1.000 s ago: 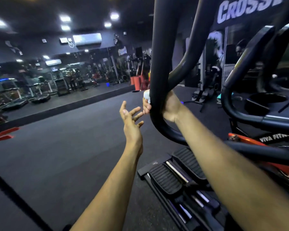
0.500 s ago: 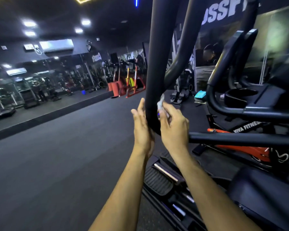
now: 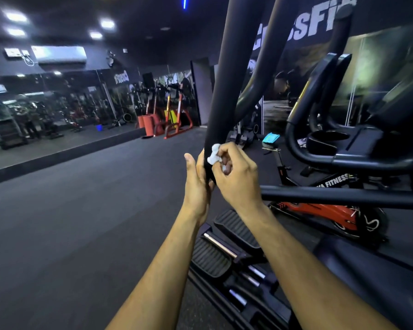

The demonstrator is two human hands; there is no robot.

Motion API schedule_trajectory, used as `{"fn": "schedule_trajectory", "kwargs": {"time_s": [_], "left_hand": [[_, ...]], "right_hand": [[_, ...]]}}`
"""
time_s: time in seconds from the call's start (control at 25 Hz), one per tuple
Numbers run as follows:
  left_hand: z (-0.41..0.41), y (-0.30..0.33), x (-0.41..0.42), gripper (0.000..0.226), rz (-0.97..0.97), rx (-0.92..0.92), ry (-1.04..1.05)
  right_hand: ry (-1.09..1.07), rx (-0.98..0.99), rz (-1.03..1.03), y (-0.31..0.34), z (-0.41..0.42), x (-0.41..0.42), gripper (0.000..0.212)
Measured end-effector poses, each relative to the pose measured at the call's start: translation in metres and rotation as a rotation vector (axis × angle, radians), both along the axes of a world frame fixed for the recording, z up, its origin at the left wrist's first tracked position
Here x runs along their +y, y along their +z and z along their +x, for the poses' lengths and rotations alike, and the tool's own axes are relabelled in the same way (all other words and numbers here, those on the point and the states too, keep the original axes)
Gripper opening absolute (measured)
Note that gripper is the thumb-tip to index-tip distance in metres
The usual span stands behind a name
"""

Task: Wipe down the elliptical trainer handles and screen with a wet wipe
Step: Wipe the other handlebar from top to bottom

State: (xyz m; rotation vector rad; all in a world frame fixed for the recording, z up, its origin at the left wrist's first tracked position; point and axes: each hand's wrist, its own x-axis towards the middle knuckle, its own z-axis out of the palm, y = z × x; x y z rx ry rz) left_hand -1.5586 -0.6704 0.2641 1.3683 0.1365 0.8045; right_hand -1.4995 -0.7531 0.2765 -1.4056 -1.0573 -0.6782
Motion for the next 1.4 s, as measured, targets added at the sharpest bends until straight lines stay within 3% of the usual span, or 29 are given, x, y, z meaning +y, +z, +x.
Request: {"fn": "schedule_trajectory", "kwargs": {"time_s": [0.12,0.28,0.36,0.6,0.68,0.8,1.0,1.28,1.4], "left_hand": [[0.002,-0.002,0.003,0.081,-0.007,0.019,0.010],[0.010,0.003,-0.002,0.079,-0.042,-0.022,0.025],[0.012,0.005,-0.006,0.079,-0.077,-0.052,0.044],[0.014,-0.001,-0.012,0.078,-0.154,-0.031,0.125],[0.015,-0.002,-0.010,0.075,-0.173,-0.050,0.151],[0.014,-0.002,-0.005,0.080,-0.178,-0.086,0.117],[0.006,-0.001,0.003,0.083,-0.185,-0.091,-0.046],[0.016,-0.013,0.014,0.074,-0.101,-0.078,-0.042],[0.014,-0.016,0.015,0.064,-0.042,-0.062,-0.036]], "right_hand": [[-0.010,0.008,-0.319,-0.013,0.011,-0.015,0.014],[0.123,0.247,0.018,0.013,0.014,-0.027,0.009],[0.194,0.345,0.050,0.027,0.008,-0.020,0.011],[0.097,0.387,-0.470,-0.021,0.017,-0.009,0.024],[0.072,0.430,-0.446,-0.023,0.023,-0.018,0.025],[0.145,0.393,-0.216,0.001,0.011,-0.021,0.022],[-0.032,0.366,-0.014,0.019,-0.026,0.017,0.022],[-0.147,0.484,-0.358,-0.004,-0.017,0.007,0.028],[-0.195,0.440,-0.341,0.001,-0.007,-0.017,0.020]]}}
